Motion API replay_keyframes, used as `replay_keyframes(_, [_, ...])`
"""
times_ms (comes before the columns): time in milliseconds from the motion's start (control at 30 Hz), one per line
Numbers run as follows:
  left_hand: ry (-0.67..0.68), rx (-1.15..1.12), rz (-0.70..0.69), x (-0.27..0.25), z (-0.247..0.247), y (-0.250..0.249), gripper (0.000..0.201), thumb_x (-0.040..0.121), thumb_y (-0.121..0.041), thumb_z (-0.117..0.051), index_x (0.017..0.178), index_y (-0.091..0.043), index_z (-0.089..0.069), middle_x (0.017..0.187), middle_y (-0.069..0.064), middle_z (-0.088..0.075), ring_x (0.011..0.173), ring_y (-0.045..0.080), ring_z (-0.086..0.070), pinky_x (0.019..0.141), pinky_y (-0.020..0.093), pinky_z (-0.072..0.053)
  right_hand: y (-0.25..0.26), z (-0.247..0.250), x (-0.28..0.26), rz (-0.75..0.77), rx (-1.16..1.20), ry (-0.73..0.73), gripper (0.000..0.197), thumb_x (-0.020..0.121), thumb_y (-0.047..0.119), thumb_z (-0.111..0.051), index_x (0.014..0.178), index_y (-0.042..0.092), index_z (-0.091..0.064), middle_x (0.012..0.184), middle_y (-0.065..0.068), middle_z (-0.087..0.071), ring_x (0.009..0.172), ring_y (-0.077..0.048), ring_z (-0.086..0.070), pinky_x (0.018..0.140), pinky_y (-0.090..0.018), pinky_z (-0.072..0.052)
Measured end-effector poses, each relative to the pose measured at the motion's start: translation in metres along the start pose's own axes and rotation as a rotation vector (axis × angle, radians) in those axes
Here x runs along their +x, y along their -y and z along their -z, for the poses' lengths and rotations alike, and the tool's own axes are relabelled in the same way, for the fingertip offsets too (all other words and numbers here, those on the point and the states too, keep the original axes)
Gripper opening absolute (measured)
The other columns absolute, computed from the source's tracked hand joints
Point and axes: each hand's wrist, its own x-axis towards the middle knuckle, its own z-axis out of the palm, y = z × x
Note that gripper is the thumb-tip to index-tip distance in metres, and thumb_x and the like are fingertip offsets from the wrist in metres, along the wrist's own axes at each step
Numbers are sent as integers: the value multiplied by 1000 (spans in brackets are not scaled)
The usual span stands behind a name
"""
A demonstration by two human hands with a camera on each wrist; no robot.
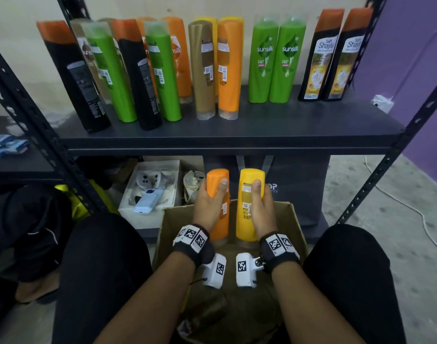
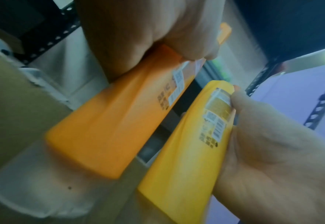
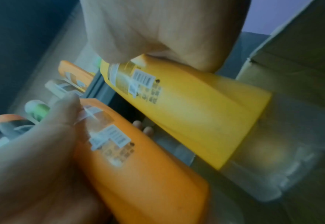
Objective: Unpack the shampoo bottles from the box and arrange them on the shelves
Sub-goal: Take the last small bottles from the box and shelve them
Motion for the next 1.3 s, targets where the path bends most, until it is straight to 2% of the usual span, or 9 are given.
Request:
replay_keyframes(133, [19,-2,-126,4,-7,-30,55,80,-81,-53,117,-41,-54,109,-5,-71,100,12,-70,93,43,-56,28,3,0,148,21,-81,47,90,78,-34,113,41,-53,101,11,-71,88,-2,-70,81,-34,-59])
replay_keyframes(267, [45,-11,-214,11,-12,-58,50,82,-79,-54,114,-42,-54,106,-6,-72,96,8,-71,90,40,-58,54,10,3,262,0,-124,36,94,74,-35,109,47,-52,99,33,-67,88,7,-68,74,-26,-53])
replay_keyframes(433, [38,-46,-312,13,-13,-93,38,85,-74,-58,109,-45,-55,101,-5,-73,92,12,-73,86,41,-60,88,17,3,387,14,-182,39,94,75,-35,108,44,-54,98,27,-68,87,2,-69,75,-27,-54])
replay_keyframes(600, [4,-88,-377,23,-19,-135,29,82,-78,-61,102,-59,-55,99,-3,-74,91,18,-75,86,53,-60,133,19,6,520,62,-255,43,95,71,-35,110,36,-54,94,25,-68,84,2,-68,70,-14,-50])
replay_keyframes(700, [-3,-139,-437,34,-24,-162,29,85,-74,-63,105,-54,-57,97,-1,-74,90,24,-76,84,57,-60,161,24,10,601,108,-290,38,95,73,-36,110,42,-52,98,25,-69,88,2,-69,71,-11,-52])
replay_keyframes(900, [14,-148,-564,49,-35,-212,27,89,-70,-61,107,-49,-58,96,-2,-73,90,21,-75,84,52,-61,207,35,22,716,181,-343,62,89,80,-40,129,34,-52,114,19,-70,101,-1,-69,83,-23,-57])
replay_keyframes(1033, [-20,-142,-619,59,-41,-232,38,90,-69,-59,114,-40,-59,95,-11,-73,88,10,-74,82,35,-61,224,42,30,758,165,-347,55,89,80,-41,125,39,-52,113,22,-70,100,1,-69,83,-23,-56])
replay_keyframes(1167, [-13,-156,-628,66,-46,-241,36,91,-66,-61,113,-37,-59,94,-7,-73,87,17,-75,83,48,-62,235,45,36,797,144,-362,40,90,81,-38,117,54,-49,106,33,-67,95,7,-68,74,-9,-51])
replay_keyframes(1300, [-3,-122,-636,72,-52,-245,46,88,-69,-59,114,-30,-59,92,-11,-72,84,10,-74,80,41,-62,240,47,44,783,106,-350,32,87,84,-36,112,64,-43,105,31,-67,94,3,-69,76,-16,-53])
